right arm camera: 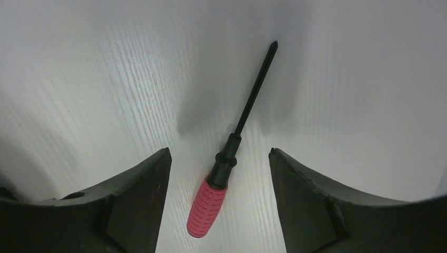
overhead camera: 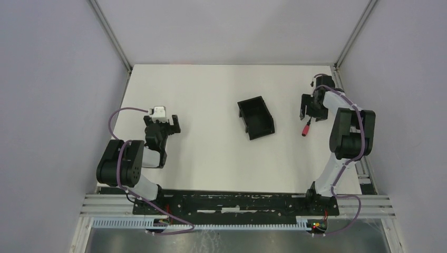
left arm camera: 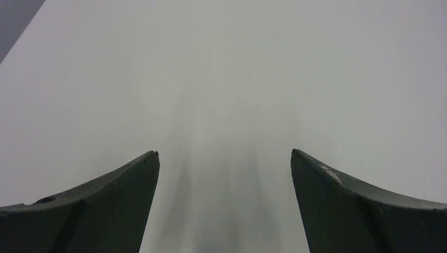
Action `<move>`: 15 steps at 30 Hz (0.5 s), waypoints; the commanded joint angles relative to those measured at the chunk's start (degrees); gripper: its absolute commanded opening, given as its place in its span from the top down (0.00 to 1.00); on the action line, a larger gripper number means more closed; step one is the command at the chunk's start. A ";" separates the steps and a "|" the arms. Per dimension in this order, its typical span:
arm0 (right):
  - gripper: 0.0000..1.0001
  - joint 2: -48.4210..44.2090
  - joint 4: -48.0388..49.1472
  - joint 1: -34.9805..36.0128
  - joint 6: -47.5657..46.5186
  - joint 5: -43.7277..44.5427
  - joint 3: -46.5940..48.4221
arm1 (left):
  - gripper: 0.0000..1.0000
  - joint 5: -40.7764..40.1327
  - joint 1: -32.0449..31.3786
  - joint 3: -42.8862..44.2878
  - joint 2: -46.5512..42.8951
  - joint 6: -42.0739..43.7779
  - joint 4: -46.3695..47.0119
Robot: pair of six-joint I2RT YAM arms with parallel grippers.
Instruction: Put the screwdriver in the bin
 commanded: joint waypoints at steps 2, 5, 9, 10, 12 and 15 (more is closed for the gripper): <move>0.36 1.72 1.82 0.08 -0.11 0.90 -3.52 | 0.00 0.33 0.27 0.00 -1.10 -1.11 1.80; 0.47 1.94 2.12 0.08 -0.29 0.35 -6.25 | 0.00 0.35 0.28 0.03 -1.10 -1.11 1.80; 0.77 2.29 -0.54 0.08 -1.90 -0.50 -5.03 | 0.00 0.29 0.24 0.03 -1.10 -1.11 1.80; 0.88 2.34 -2.22 0.08 -2.41 -0.14 -2.96 | 0.00 0.31 0.26 -0.01 -1.10 -1.11 1.80; 1.00 1.83 -6.47 0.02 -3.08 0.41 1.93 | 0.00 0.36 0.29 -0.01 -1.09 -1.11 1.83; 1.00 0.10 -13.23 -0.01 -4.03 0.62 10.51 | 0.00 0.29 0.28 0.00 -1.07 -1.11 1.80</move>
